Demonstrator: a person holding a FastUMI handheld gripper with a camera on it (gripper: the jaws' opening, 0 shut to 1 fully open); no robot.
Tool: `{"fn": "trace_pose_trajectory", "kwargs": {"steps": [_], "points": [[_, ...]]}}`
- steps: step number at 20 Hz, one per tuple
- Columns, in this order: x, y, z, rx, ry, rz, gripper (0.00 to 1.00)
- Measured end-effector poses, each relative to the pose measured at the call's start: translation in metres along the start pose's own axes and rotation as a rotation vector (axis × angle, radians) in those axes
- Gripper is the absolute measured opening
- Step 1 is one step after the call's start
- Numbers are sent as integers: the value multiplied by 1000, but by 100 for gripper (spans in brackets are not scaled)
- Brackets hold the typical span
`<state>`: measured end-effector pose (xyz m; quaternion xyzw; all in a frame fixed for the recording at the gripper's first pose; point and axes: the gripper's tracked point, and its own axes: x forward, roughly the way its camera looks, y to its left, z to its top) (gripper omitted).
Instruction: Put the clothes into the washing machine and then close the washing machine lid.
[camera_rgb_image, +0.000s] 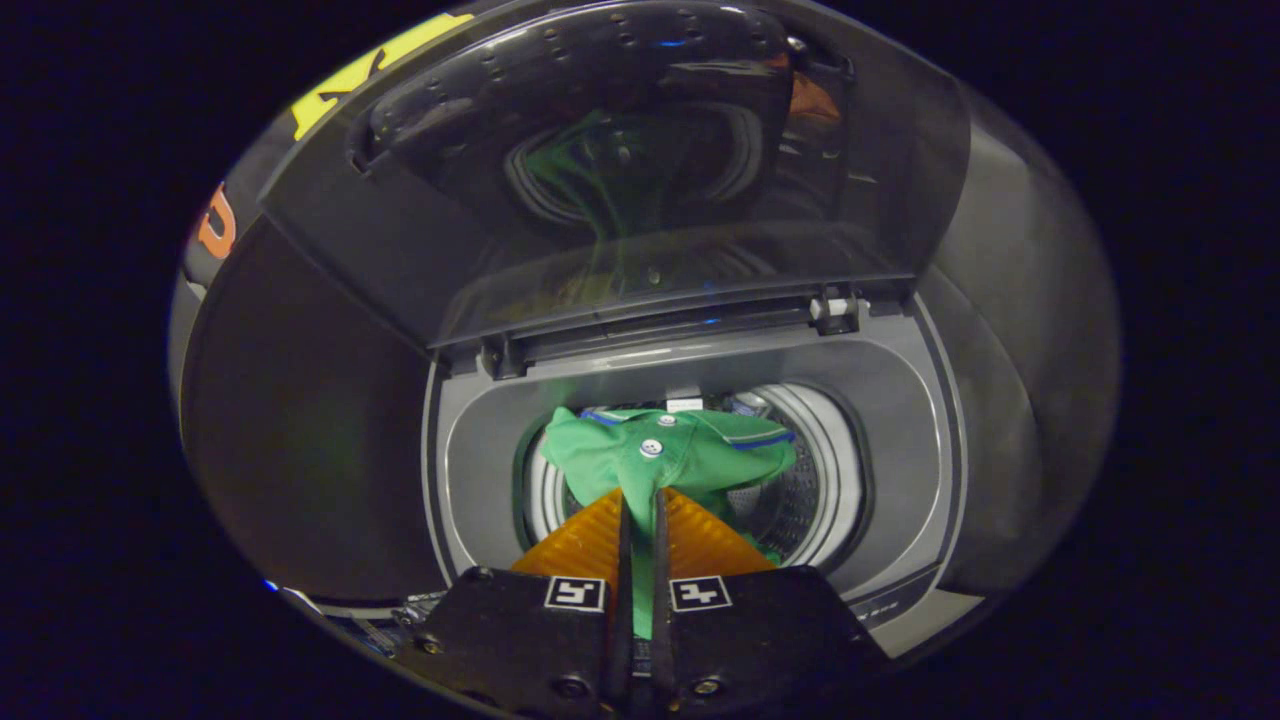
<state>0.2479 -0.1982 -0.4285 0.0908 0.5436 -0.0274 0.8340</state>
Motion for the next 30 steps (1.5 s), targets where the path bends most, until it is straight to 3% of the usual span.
{"fn": "trace_pose_trajectory", "kwargs": {"steps": [4, 7, 12, 13, 15, 17, 23, 30], "points": [[-4, 1, 3, -44, -42, -3, 11], [-22, 5, 7, -108, -89, -8, 33], [-74, 15, 38, -111, -220, 9, 52], [-87, 16, 48, -115, -254, 12, 64], [-113, 21, 72, -132, -325, 17, 67], [-137, 25, 99, -161, -407, 9, 77], [-191, 52, 175, -233, -619, 10, 78], [-199, 82, 253, -355, -838, -8, 78]]}}
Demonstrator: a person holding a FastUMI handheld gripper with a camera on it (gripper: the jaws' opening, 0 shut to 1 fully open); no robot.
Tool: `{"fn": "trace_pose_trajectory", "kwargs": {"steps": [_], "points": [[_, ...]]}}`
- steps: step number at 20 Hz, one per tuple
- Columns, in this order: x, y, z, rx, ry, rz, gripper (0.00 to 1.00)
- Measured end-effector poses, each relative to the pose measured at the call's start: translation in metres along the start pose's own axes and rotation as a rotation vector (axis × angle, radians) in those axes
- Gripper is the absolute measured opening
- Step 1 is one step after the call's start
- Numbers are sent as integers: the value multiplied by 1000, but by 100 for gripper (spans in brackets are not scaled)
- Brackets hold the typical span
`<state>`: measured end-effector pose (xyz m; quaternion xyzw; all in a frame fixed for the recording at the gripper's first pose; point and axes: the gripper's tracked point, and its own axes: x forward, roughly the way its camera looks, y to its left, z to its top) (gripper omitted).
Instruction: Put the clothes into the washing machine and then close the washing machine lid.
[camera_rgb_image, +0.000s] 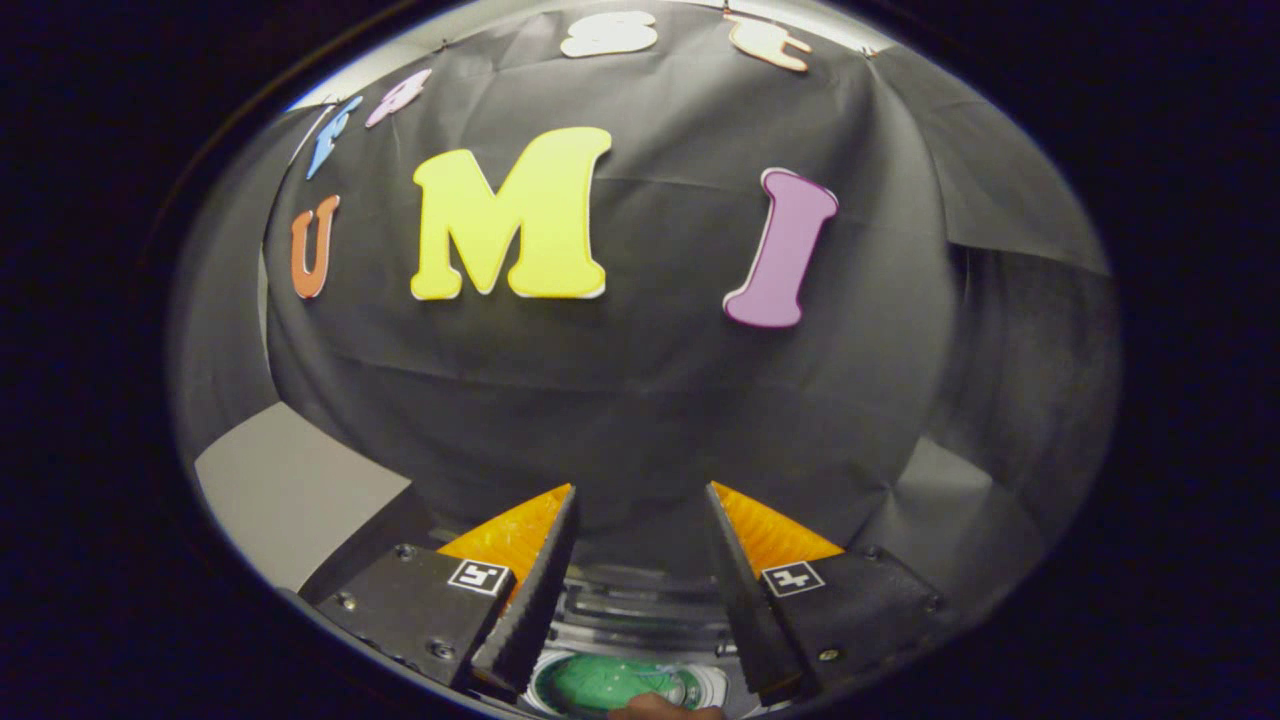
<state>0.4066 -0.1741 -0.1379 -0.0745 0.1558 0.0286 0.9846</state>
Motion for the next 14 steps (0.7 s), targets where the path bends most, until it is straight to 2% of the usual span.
{"fn": "trace_pose_trajectory", "kwargs": {"steps": [3, 10, 14], "points": [[17, 4, 6, -1, -47, 19, 78], [56, -6, -37, 111, 71, 2, 79], [58, -13, -67, 101, 122, -34, 79]]}}
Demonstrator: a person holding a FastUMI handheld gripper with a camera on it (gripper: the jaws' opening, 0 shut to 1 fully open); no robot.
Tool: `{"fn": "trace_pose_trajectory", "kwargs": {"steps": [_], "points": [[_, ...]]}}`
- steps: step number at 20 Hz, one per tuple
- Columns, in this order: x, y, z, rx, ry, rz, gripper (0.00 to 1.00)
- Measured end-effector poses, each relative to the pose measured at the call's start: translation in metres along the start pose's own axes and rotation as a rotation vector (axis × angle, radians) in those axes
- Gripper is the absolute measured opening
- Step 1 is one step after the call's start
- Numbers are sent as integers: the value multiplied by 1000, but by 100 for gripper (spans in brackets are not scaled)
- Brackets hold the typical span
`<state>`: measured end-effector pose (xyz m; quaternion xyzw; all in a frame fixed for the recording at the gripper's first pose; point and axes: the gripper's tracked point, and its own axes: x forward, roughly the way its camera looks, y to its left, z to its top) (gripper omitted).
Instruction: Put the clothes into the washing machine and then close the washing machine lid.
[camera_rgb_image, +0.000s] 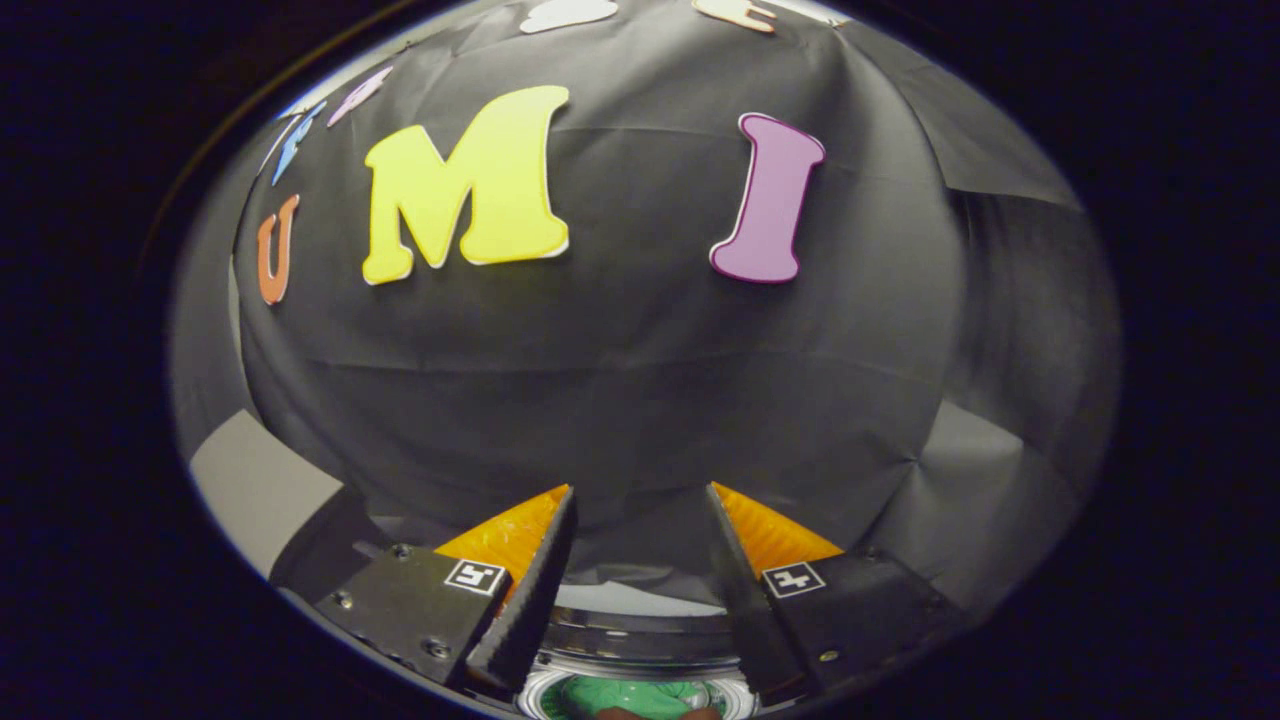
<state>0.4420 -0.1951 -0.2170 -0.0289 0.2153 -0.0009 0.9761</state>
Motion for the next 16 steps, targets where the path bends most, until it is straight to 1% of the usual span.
{"fn": "trace_pose_trajectory", "kwargs": {"steps": [3, 4, 5, 8, 13, 16], "points": [[-3, 1, -25, 27, 45, 5, 79], [-9, 1, -23, 54, 8, 5, 79], [-9, 1, -24, 60, 12, 8, 80], [-17, 0, -27, 56, 11, 5, 82], [-34, 2, -31, 46, -60, 11, 82], [-47, 3, -36, 44, -78, 12, 82]]}}
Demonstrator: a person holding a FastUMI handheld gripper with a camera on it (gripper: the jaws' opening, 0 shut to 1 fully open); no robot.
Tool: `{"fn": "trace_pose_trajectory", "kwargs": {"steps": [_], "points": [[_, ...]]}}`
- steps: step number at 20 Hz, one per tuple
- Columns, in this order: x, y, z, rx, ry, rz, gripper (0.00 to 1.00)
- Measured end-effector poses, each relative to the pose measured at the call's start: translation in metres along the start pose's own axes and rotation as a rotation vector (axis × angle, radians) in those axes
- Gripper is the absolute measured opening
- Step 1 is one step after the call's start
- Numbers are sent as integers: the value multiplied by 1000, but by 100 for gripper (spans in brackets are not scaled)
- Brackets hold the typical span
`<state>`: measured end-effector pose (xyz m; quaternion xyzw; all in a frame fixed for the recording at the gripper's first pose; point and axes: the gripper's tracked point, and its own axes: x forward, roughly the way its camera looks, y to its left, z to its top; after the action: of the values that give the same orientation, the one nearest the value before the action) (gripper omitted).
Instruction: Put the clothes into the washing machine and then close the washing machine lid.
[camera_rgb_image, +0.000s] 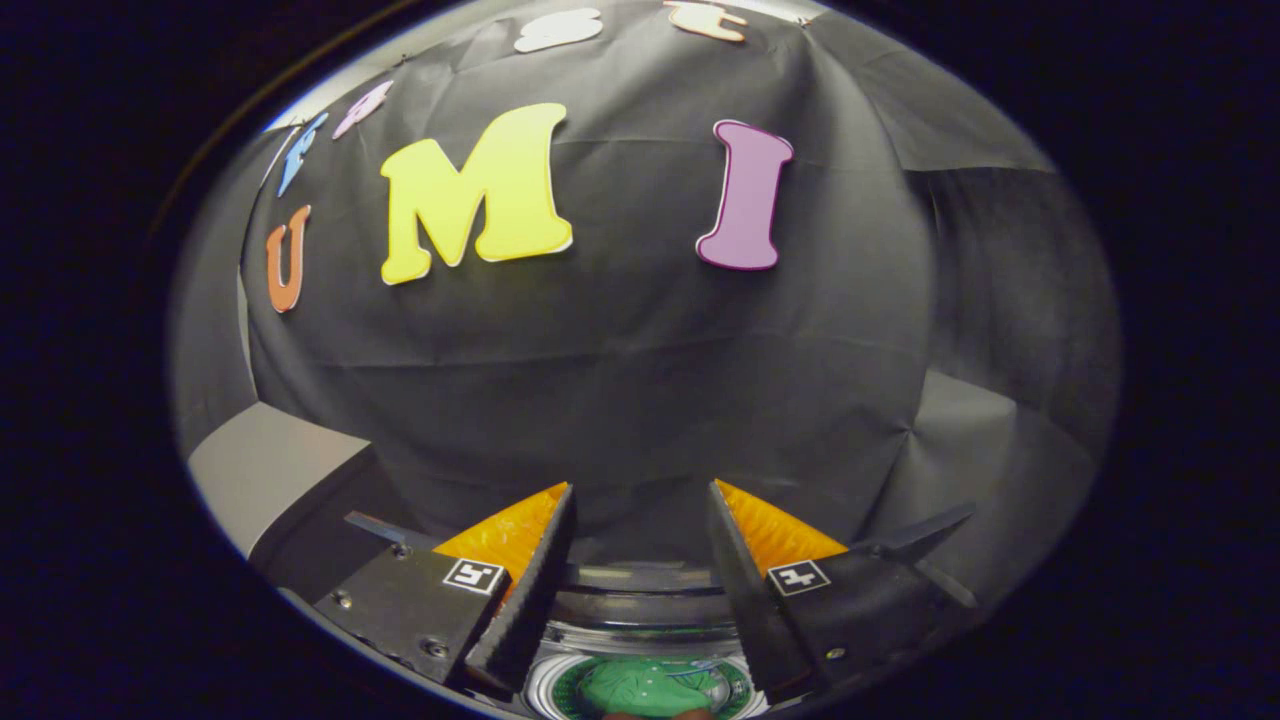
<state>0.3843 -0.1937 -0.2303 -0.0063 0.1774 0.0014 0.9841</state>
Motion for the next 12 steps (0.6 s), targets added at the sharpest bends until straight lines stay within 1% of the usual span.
{"fn": "trace_pose_trajectory", "kwargs": {"steps": [8, 12], "points": [[-37, 1, -22, -2, 19, -25, 82], [-56, 0, -38, -1, 49, -29, 82]]}}
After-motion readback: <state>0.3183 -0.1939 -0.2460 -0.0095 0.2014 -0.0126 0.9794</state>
